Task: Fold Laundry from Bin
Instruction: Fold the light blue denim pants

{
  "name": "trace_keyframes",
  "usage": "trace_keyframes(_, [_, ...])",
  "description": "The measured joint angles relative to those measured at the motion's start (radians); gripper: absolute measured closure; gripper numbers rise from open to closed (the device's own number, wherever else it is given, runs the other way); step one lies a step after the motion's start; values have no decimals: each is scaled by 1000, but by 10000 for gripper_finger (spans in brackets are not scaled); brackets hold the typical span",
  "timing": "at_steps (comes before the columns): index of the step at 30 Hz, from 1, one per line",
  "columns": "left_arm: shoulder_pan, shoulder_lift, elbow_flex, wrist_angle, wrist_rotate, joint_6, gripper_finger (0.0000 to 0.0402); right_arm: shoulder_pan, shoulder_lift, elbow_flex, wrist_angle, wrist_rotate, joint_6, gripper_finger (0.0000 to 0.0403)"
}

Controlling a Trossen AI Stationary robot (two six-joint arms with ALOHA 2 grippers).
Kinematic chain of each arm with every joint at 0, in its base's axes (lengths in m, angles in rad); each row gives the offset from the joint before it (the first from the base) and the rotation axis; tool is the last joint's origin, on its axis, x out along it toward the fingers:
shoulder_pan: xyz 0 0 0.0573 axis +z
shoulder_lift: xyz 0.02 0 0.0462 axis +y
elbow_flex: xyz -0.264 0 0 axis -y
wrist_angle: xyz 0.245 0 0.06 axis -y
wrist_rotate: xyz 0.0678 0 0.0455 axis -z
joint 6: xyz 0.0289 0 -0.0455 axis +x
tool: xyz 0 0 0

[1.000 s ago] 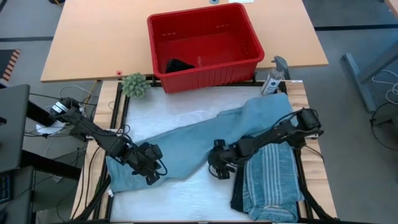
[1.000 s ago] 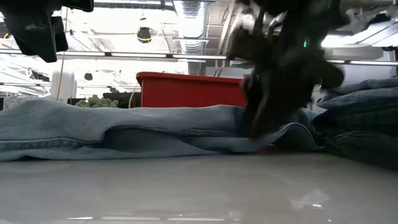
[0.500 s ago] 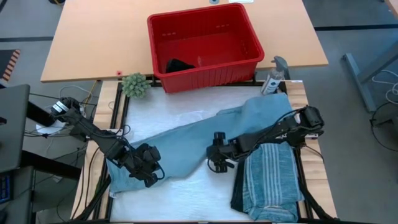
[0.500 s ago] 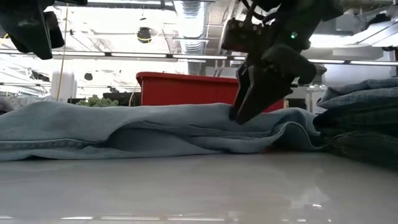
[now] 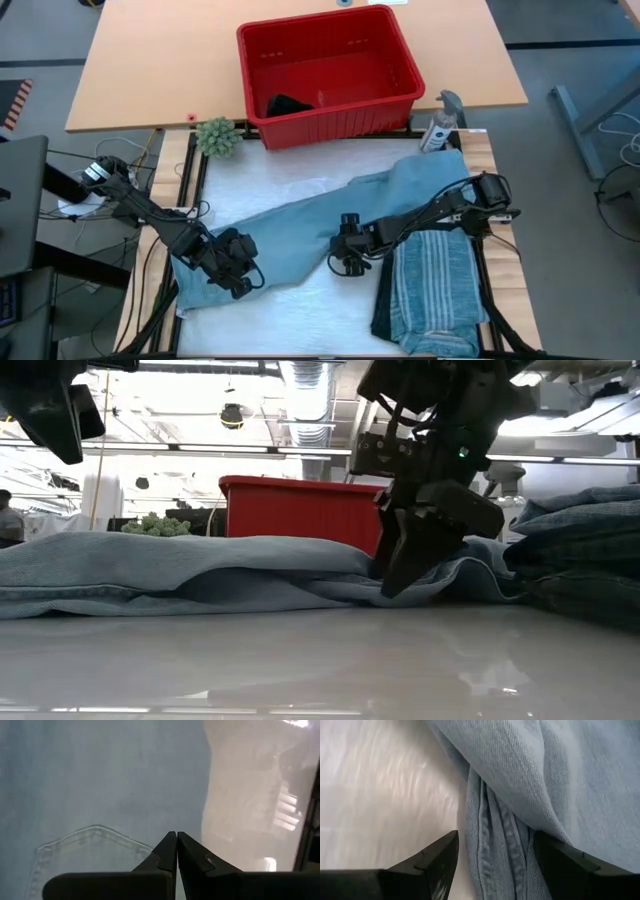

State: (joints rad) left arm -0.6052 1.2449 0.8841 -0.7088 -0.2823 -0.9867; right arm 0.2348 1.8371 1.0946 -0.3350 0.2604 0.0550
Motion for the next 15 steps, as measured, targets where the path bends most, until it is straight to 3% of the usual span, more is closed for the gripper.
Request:
trace_keyframes(9, [0, 0, 0, -16, -18, -1, 400, 1, 54, 2, 21, 8, 2, 121])
trace_keyframes(15, [-1, 0, 0, 1, -9, -29, 400, 29, 96, 14, -11, 105, 50, 143])
